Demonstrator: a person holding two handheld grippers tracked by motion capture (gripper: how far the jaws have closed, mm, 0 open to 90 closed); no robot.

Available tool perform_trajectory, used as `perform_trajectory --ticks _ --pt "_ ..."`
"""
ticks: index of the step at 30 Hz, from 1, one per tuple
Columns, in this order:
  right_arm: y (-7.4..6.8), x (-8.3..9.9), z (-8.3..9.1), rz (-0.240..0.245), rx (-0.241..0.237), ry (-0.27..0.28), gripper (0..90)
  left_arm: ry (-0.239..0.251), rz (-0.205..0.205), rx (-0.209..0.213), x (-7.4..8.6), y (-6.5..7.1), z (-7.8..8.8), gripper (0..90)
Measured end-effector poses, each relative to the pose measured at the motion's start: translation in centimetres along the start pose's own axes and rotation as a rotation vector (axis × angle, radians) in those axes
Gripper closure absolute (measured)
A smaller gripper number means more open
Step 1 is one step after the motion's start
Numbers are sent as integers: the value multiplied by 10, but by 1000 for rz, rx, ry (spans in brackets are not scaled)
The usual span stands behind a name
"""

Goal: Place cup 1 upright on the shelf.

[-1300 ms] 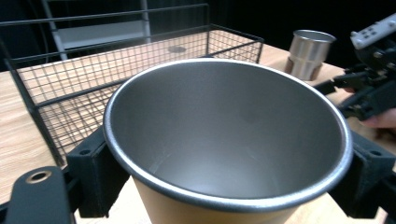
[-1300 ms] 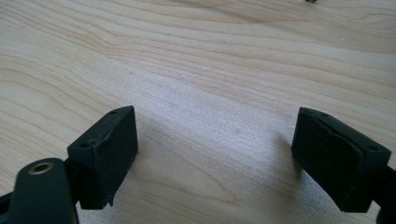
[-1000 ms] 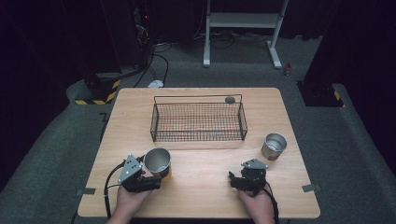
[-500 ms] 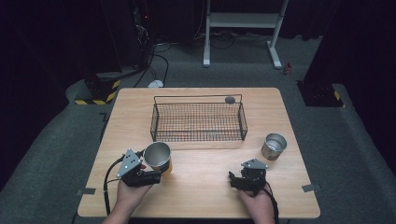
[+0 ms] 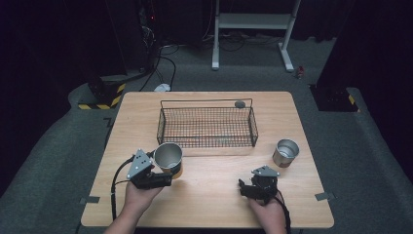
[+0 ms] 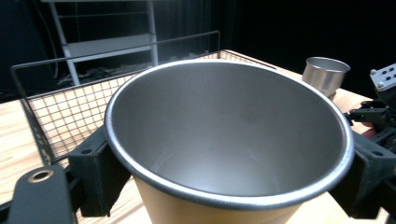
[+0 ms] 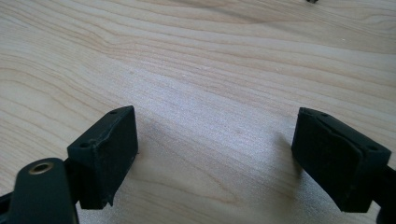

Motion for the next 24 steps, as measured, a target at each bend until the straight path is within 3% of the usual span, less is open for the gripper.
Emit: perform_trajectory --ticks 8,24 --pt "0 0 0 0 0 0 143 -17 -1 6 -2 -1 -9 137" --pt "0 0 0 2 0 1 144 -2 -25 13 -25 4 -28 137"
Point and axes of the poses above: each handheld gripper's, and its own axes: z roughly backward along the jaws, x roughly out of its underside, y roughly to its right, the point moved 10 cm from there along -z, roughly forward along the jaws, and after that the axes turned 4 degrees about x, right-handed, at the moved point
